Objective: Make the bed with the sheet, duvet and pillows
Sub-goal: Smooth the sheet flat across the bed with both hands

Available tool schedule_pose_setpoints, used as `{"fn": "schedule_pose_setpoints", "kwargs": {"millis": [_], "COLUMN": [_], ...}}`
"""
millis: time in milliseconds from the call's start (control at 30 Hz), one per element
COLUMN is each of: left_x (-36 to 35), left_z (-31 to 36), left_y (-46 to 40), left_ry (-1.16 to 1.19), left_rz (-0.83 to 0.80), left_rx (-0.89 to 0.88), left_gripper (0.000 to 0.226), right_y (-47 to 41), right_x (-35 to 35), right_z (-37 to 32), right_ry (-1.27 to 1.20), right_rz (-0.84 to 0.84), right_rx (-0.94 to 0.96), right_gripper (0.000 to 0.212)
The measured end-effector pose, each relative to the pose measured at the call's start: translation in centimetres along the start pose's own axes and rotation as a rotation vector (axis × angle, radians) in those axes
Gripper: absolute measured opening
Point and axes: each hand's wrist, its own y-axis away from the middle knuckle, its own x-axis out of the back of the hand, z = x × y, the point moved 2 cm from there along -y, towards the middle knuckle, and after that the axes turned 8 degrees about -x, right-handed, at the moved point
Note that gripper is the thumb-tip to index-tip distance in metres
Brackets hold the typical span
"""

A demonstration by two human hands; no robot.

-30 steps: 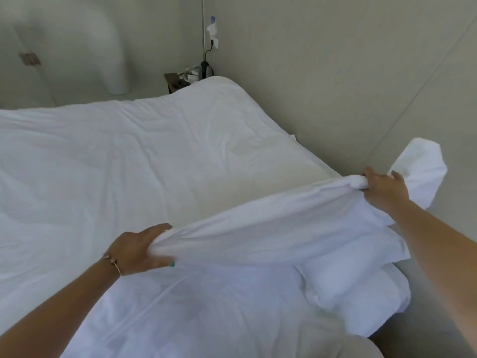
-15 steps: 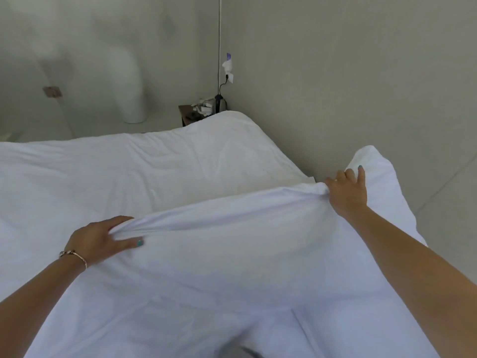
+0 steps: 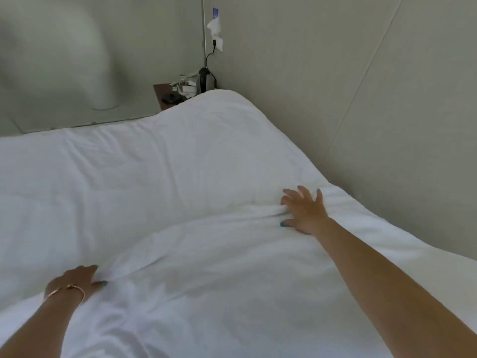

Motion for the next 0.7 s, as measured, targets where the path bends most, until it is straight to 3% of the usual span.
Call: {"fn": "schedule_pose_setpoints", "kwargs": {"millis": [100, 167, 200, 267, 300, 333, 367, 433, 500, 600, 700], "left_x": [-2.7, -2.3, -1.8, -0.7, 0.1, 1.3, 2.3, 3.2, 2.6, 0.5, -0.2], "left_z": [3.1, 7.2, 9.6, 13.1, 13.6, 13.5, 12.9, 12.0, 13.4, 17.8, 21.2], "left_y": [-2.3, -3.3, -3.1, -2.3, -2.5, -2.7, -3.1, -4.5, -4.9, -4.7, -4.6], "left_ry": [0.225, 0.495, 0.53, 0.431, 0.39, 0.429, 0.465, 0.375, 0.136, 0.204, 0.243], "left_rz": [-0.036, -0.042, -0.055, -0.036, 0.107, 0.278, 0.413, 0.452, 0.238, 0.01, 0.057], "left_rx": [0.113, -0.041, -0.138, -0.258, -0.258, -0.237, -0.197, -0.126, -0.115, -0.176, -0.195], "left_gripper": [0.067, 0.089, 0.093, 0.076, 0.065, 0.058, 0.054, 0.049, 0.044, 0.06, 0.07], "right_y": [-1.9, -2.7, -3.0, -3.2, -3.1, -2.9, -3.2, -4.0, -4.0, -2.6, 1.7], "right_x": [-1.6, -1.7, -1.6, -0.2, 0.5, 1.0, 0.9, -1.6, -4.5, -4.5, -4.0], "right_z": [0.7, 0.1, -0.6, -2.3, -3.0, -3.4, -3.7, -3.6, -3.1, -2.0, 1.2], "right_ry": [-0.05, -0.023, -0.093, -0.309, -0.385, -0.387, -0.334, -0.158, -0.112, -0.25, -0.082], "right_rz": [-0.138, -0.033, 0.123, 0.603, 0.839, 0.97, 0.993, 0.639, 0.279, 0.176, 0.022], "right_rx": [0.003, 0.001, 0.019, 0.085, 0.123, 0.13, 0.123, 0.001, -0.195, -0.262, -0.235], "right_gripper": [0.05, 0.035, 0.028, 0.029, 0.029, 0.027, 0.026, 0.037, 0.058, 0.074, 0.068]}}
